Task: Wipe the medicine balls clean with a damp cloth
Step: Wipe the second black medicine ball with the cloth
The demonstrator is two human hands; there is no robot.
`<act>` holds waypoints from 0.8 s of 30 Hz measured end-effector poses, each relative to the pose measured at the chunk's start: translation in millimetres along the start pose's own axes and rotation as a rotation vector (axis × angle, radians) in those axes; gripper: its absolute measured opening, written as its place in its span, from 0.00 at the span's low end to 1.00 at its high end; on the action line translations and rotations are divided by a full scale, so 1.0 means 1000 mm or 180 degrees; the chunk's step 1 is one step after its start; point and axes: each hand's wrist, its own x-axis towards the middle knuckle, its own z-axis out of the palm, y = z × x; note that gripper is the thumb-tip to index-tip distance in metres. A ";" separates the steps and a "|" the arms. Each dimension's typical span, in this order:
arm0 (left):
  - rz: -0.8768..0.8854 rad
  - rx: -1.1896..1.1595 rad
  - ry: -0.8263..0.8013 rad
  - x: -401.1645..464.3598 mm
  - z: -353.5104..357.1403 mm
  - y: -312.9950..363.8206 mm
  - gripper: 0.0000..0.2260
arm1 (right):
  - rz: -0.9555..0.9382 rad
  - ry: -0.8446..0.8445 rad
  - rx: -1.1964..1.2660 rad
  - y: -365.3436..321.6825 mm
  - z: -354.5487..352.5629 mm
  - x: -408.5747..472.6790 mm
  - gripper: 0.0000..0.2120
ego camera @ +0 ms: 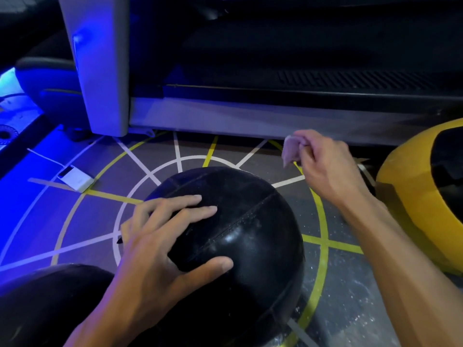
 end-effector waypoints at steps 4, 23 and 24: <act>0.0022 0.0001 0.0008 0.002 0.002 0.001 0.30 | -0.0955 0.0086 0.0474 -0.041 -0.002 -0.034 0.13; -0.0005 -0.0024 0.0202 0.018 0.013 0.000 0.29 | -0.0079 -0.1118 0.0921 0.017 0.047 0.003 0.17; -0.0018 -0.0023 0.0218 0.022 0.014 -0.002 0.29 | -0.0160 -0.1025 0.1090 0.012 0.044 -0.006 0.17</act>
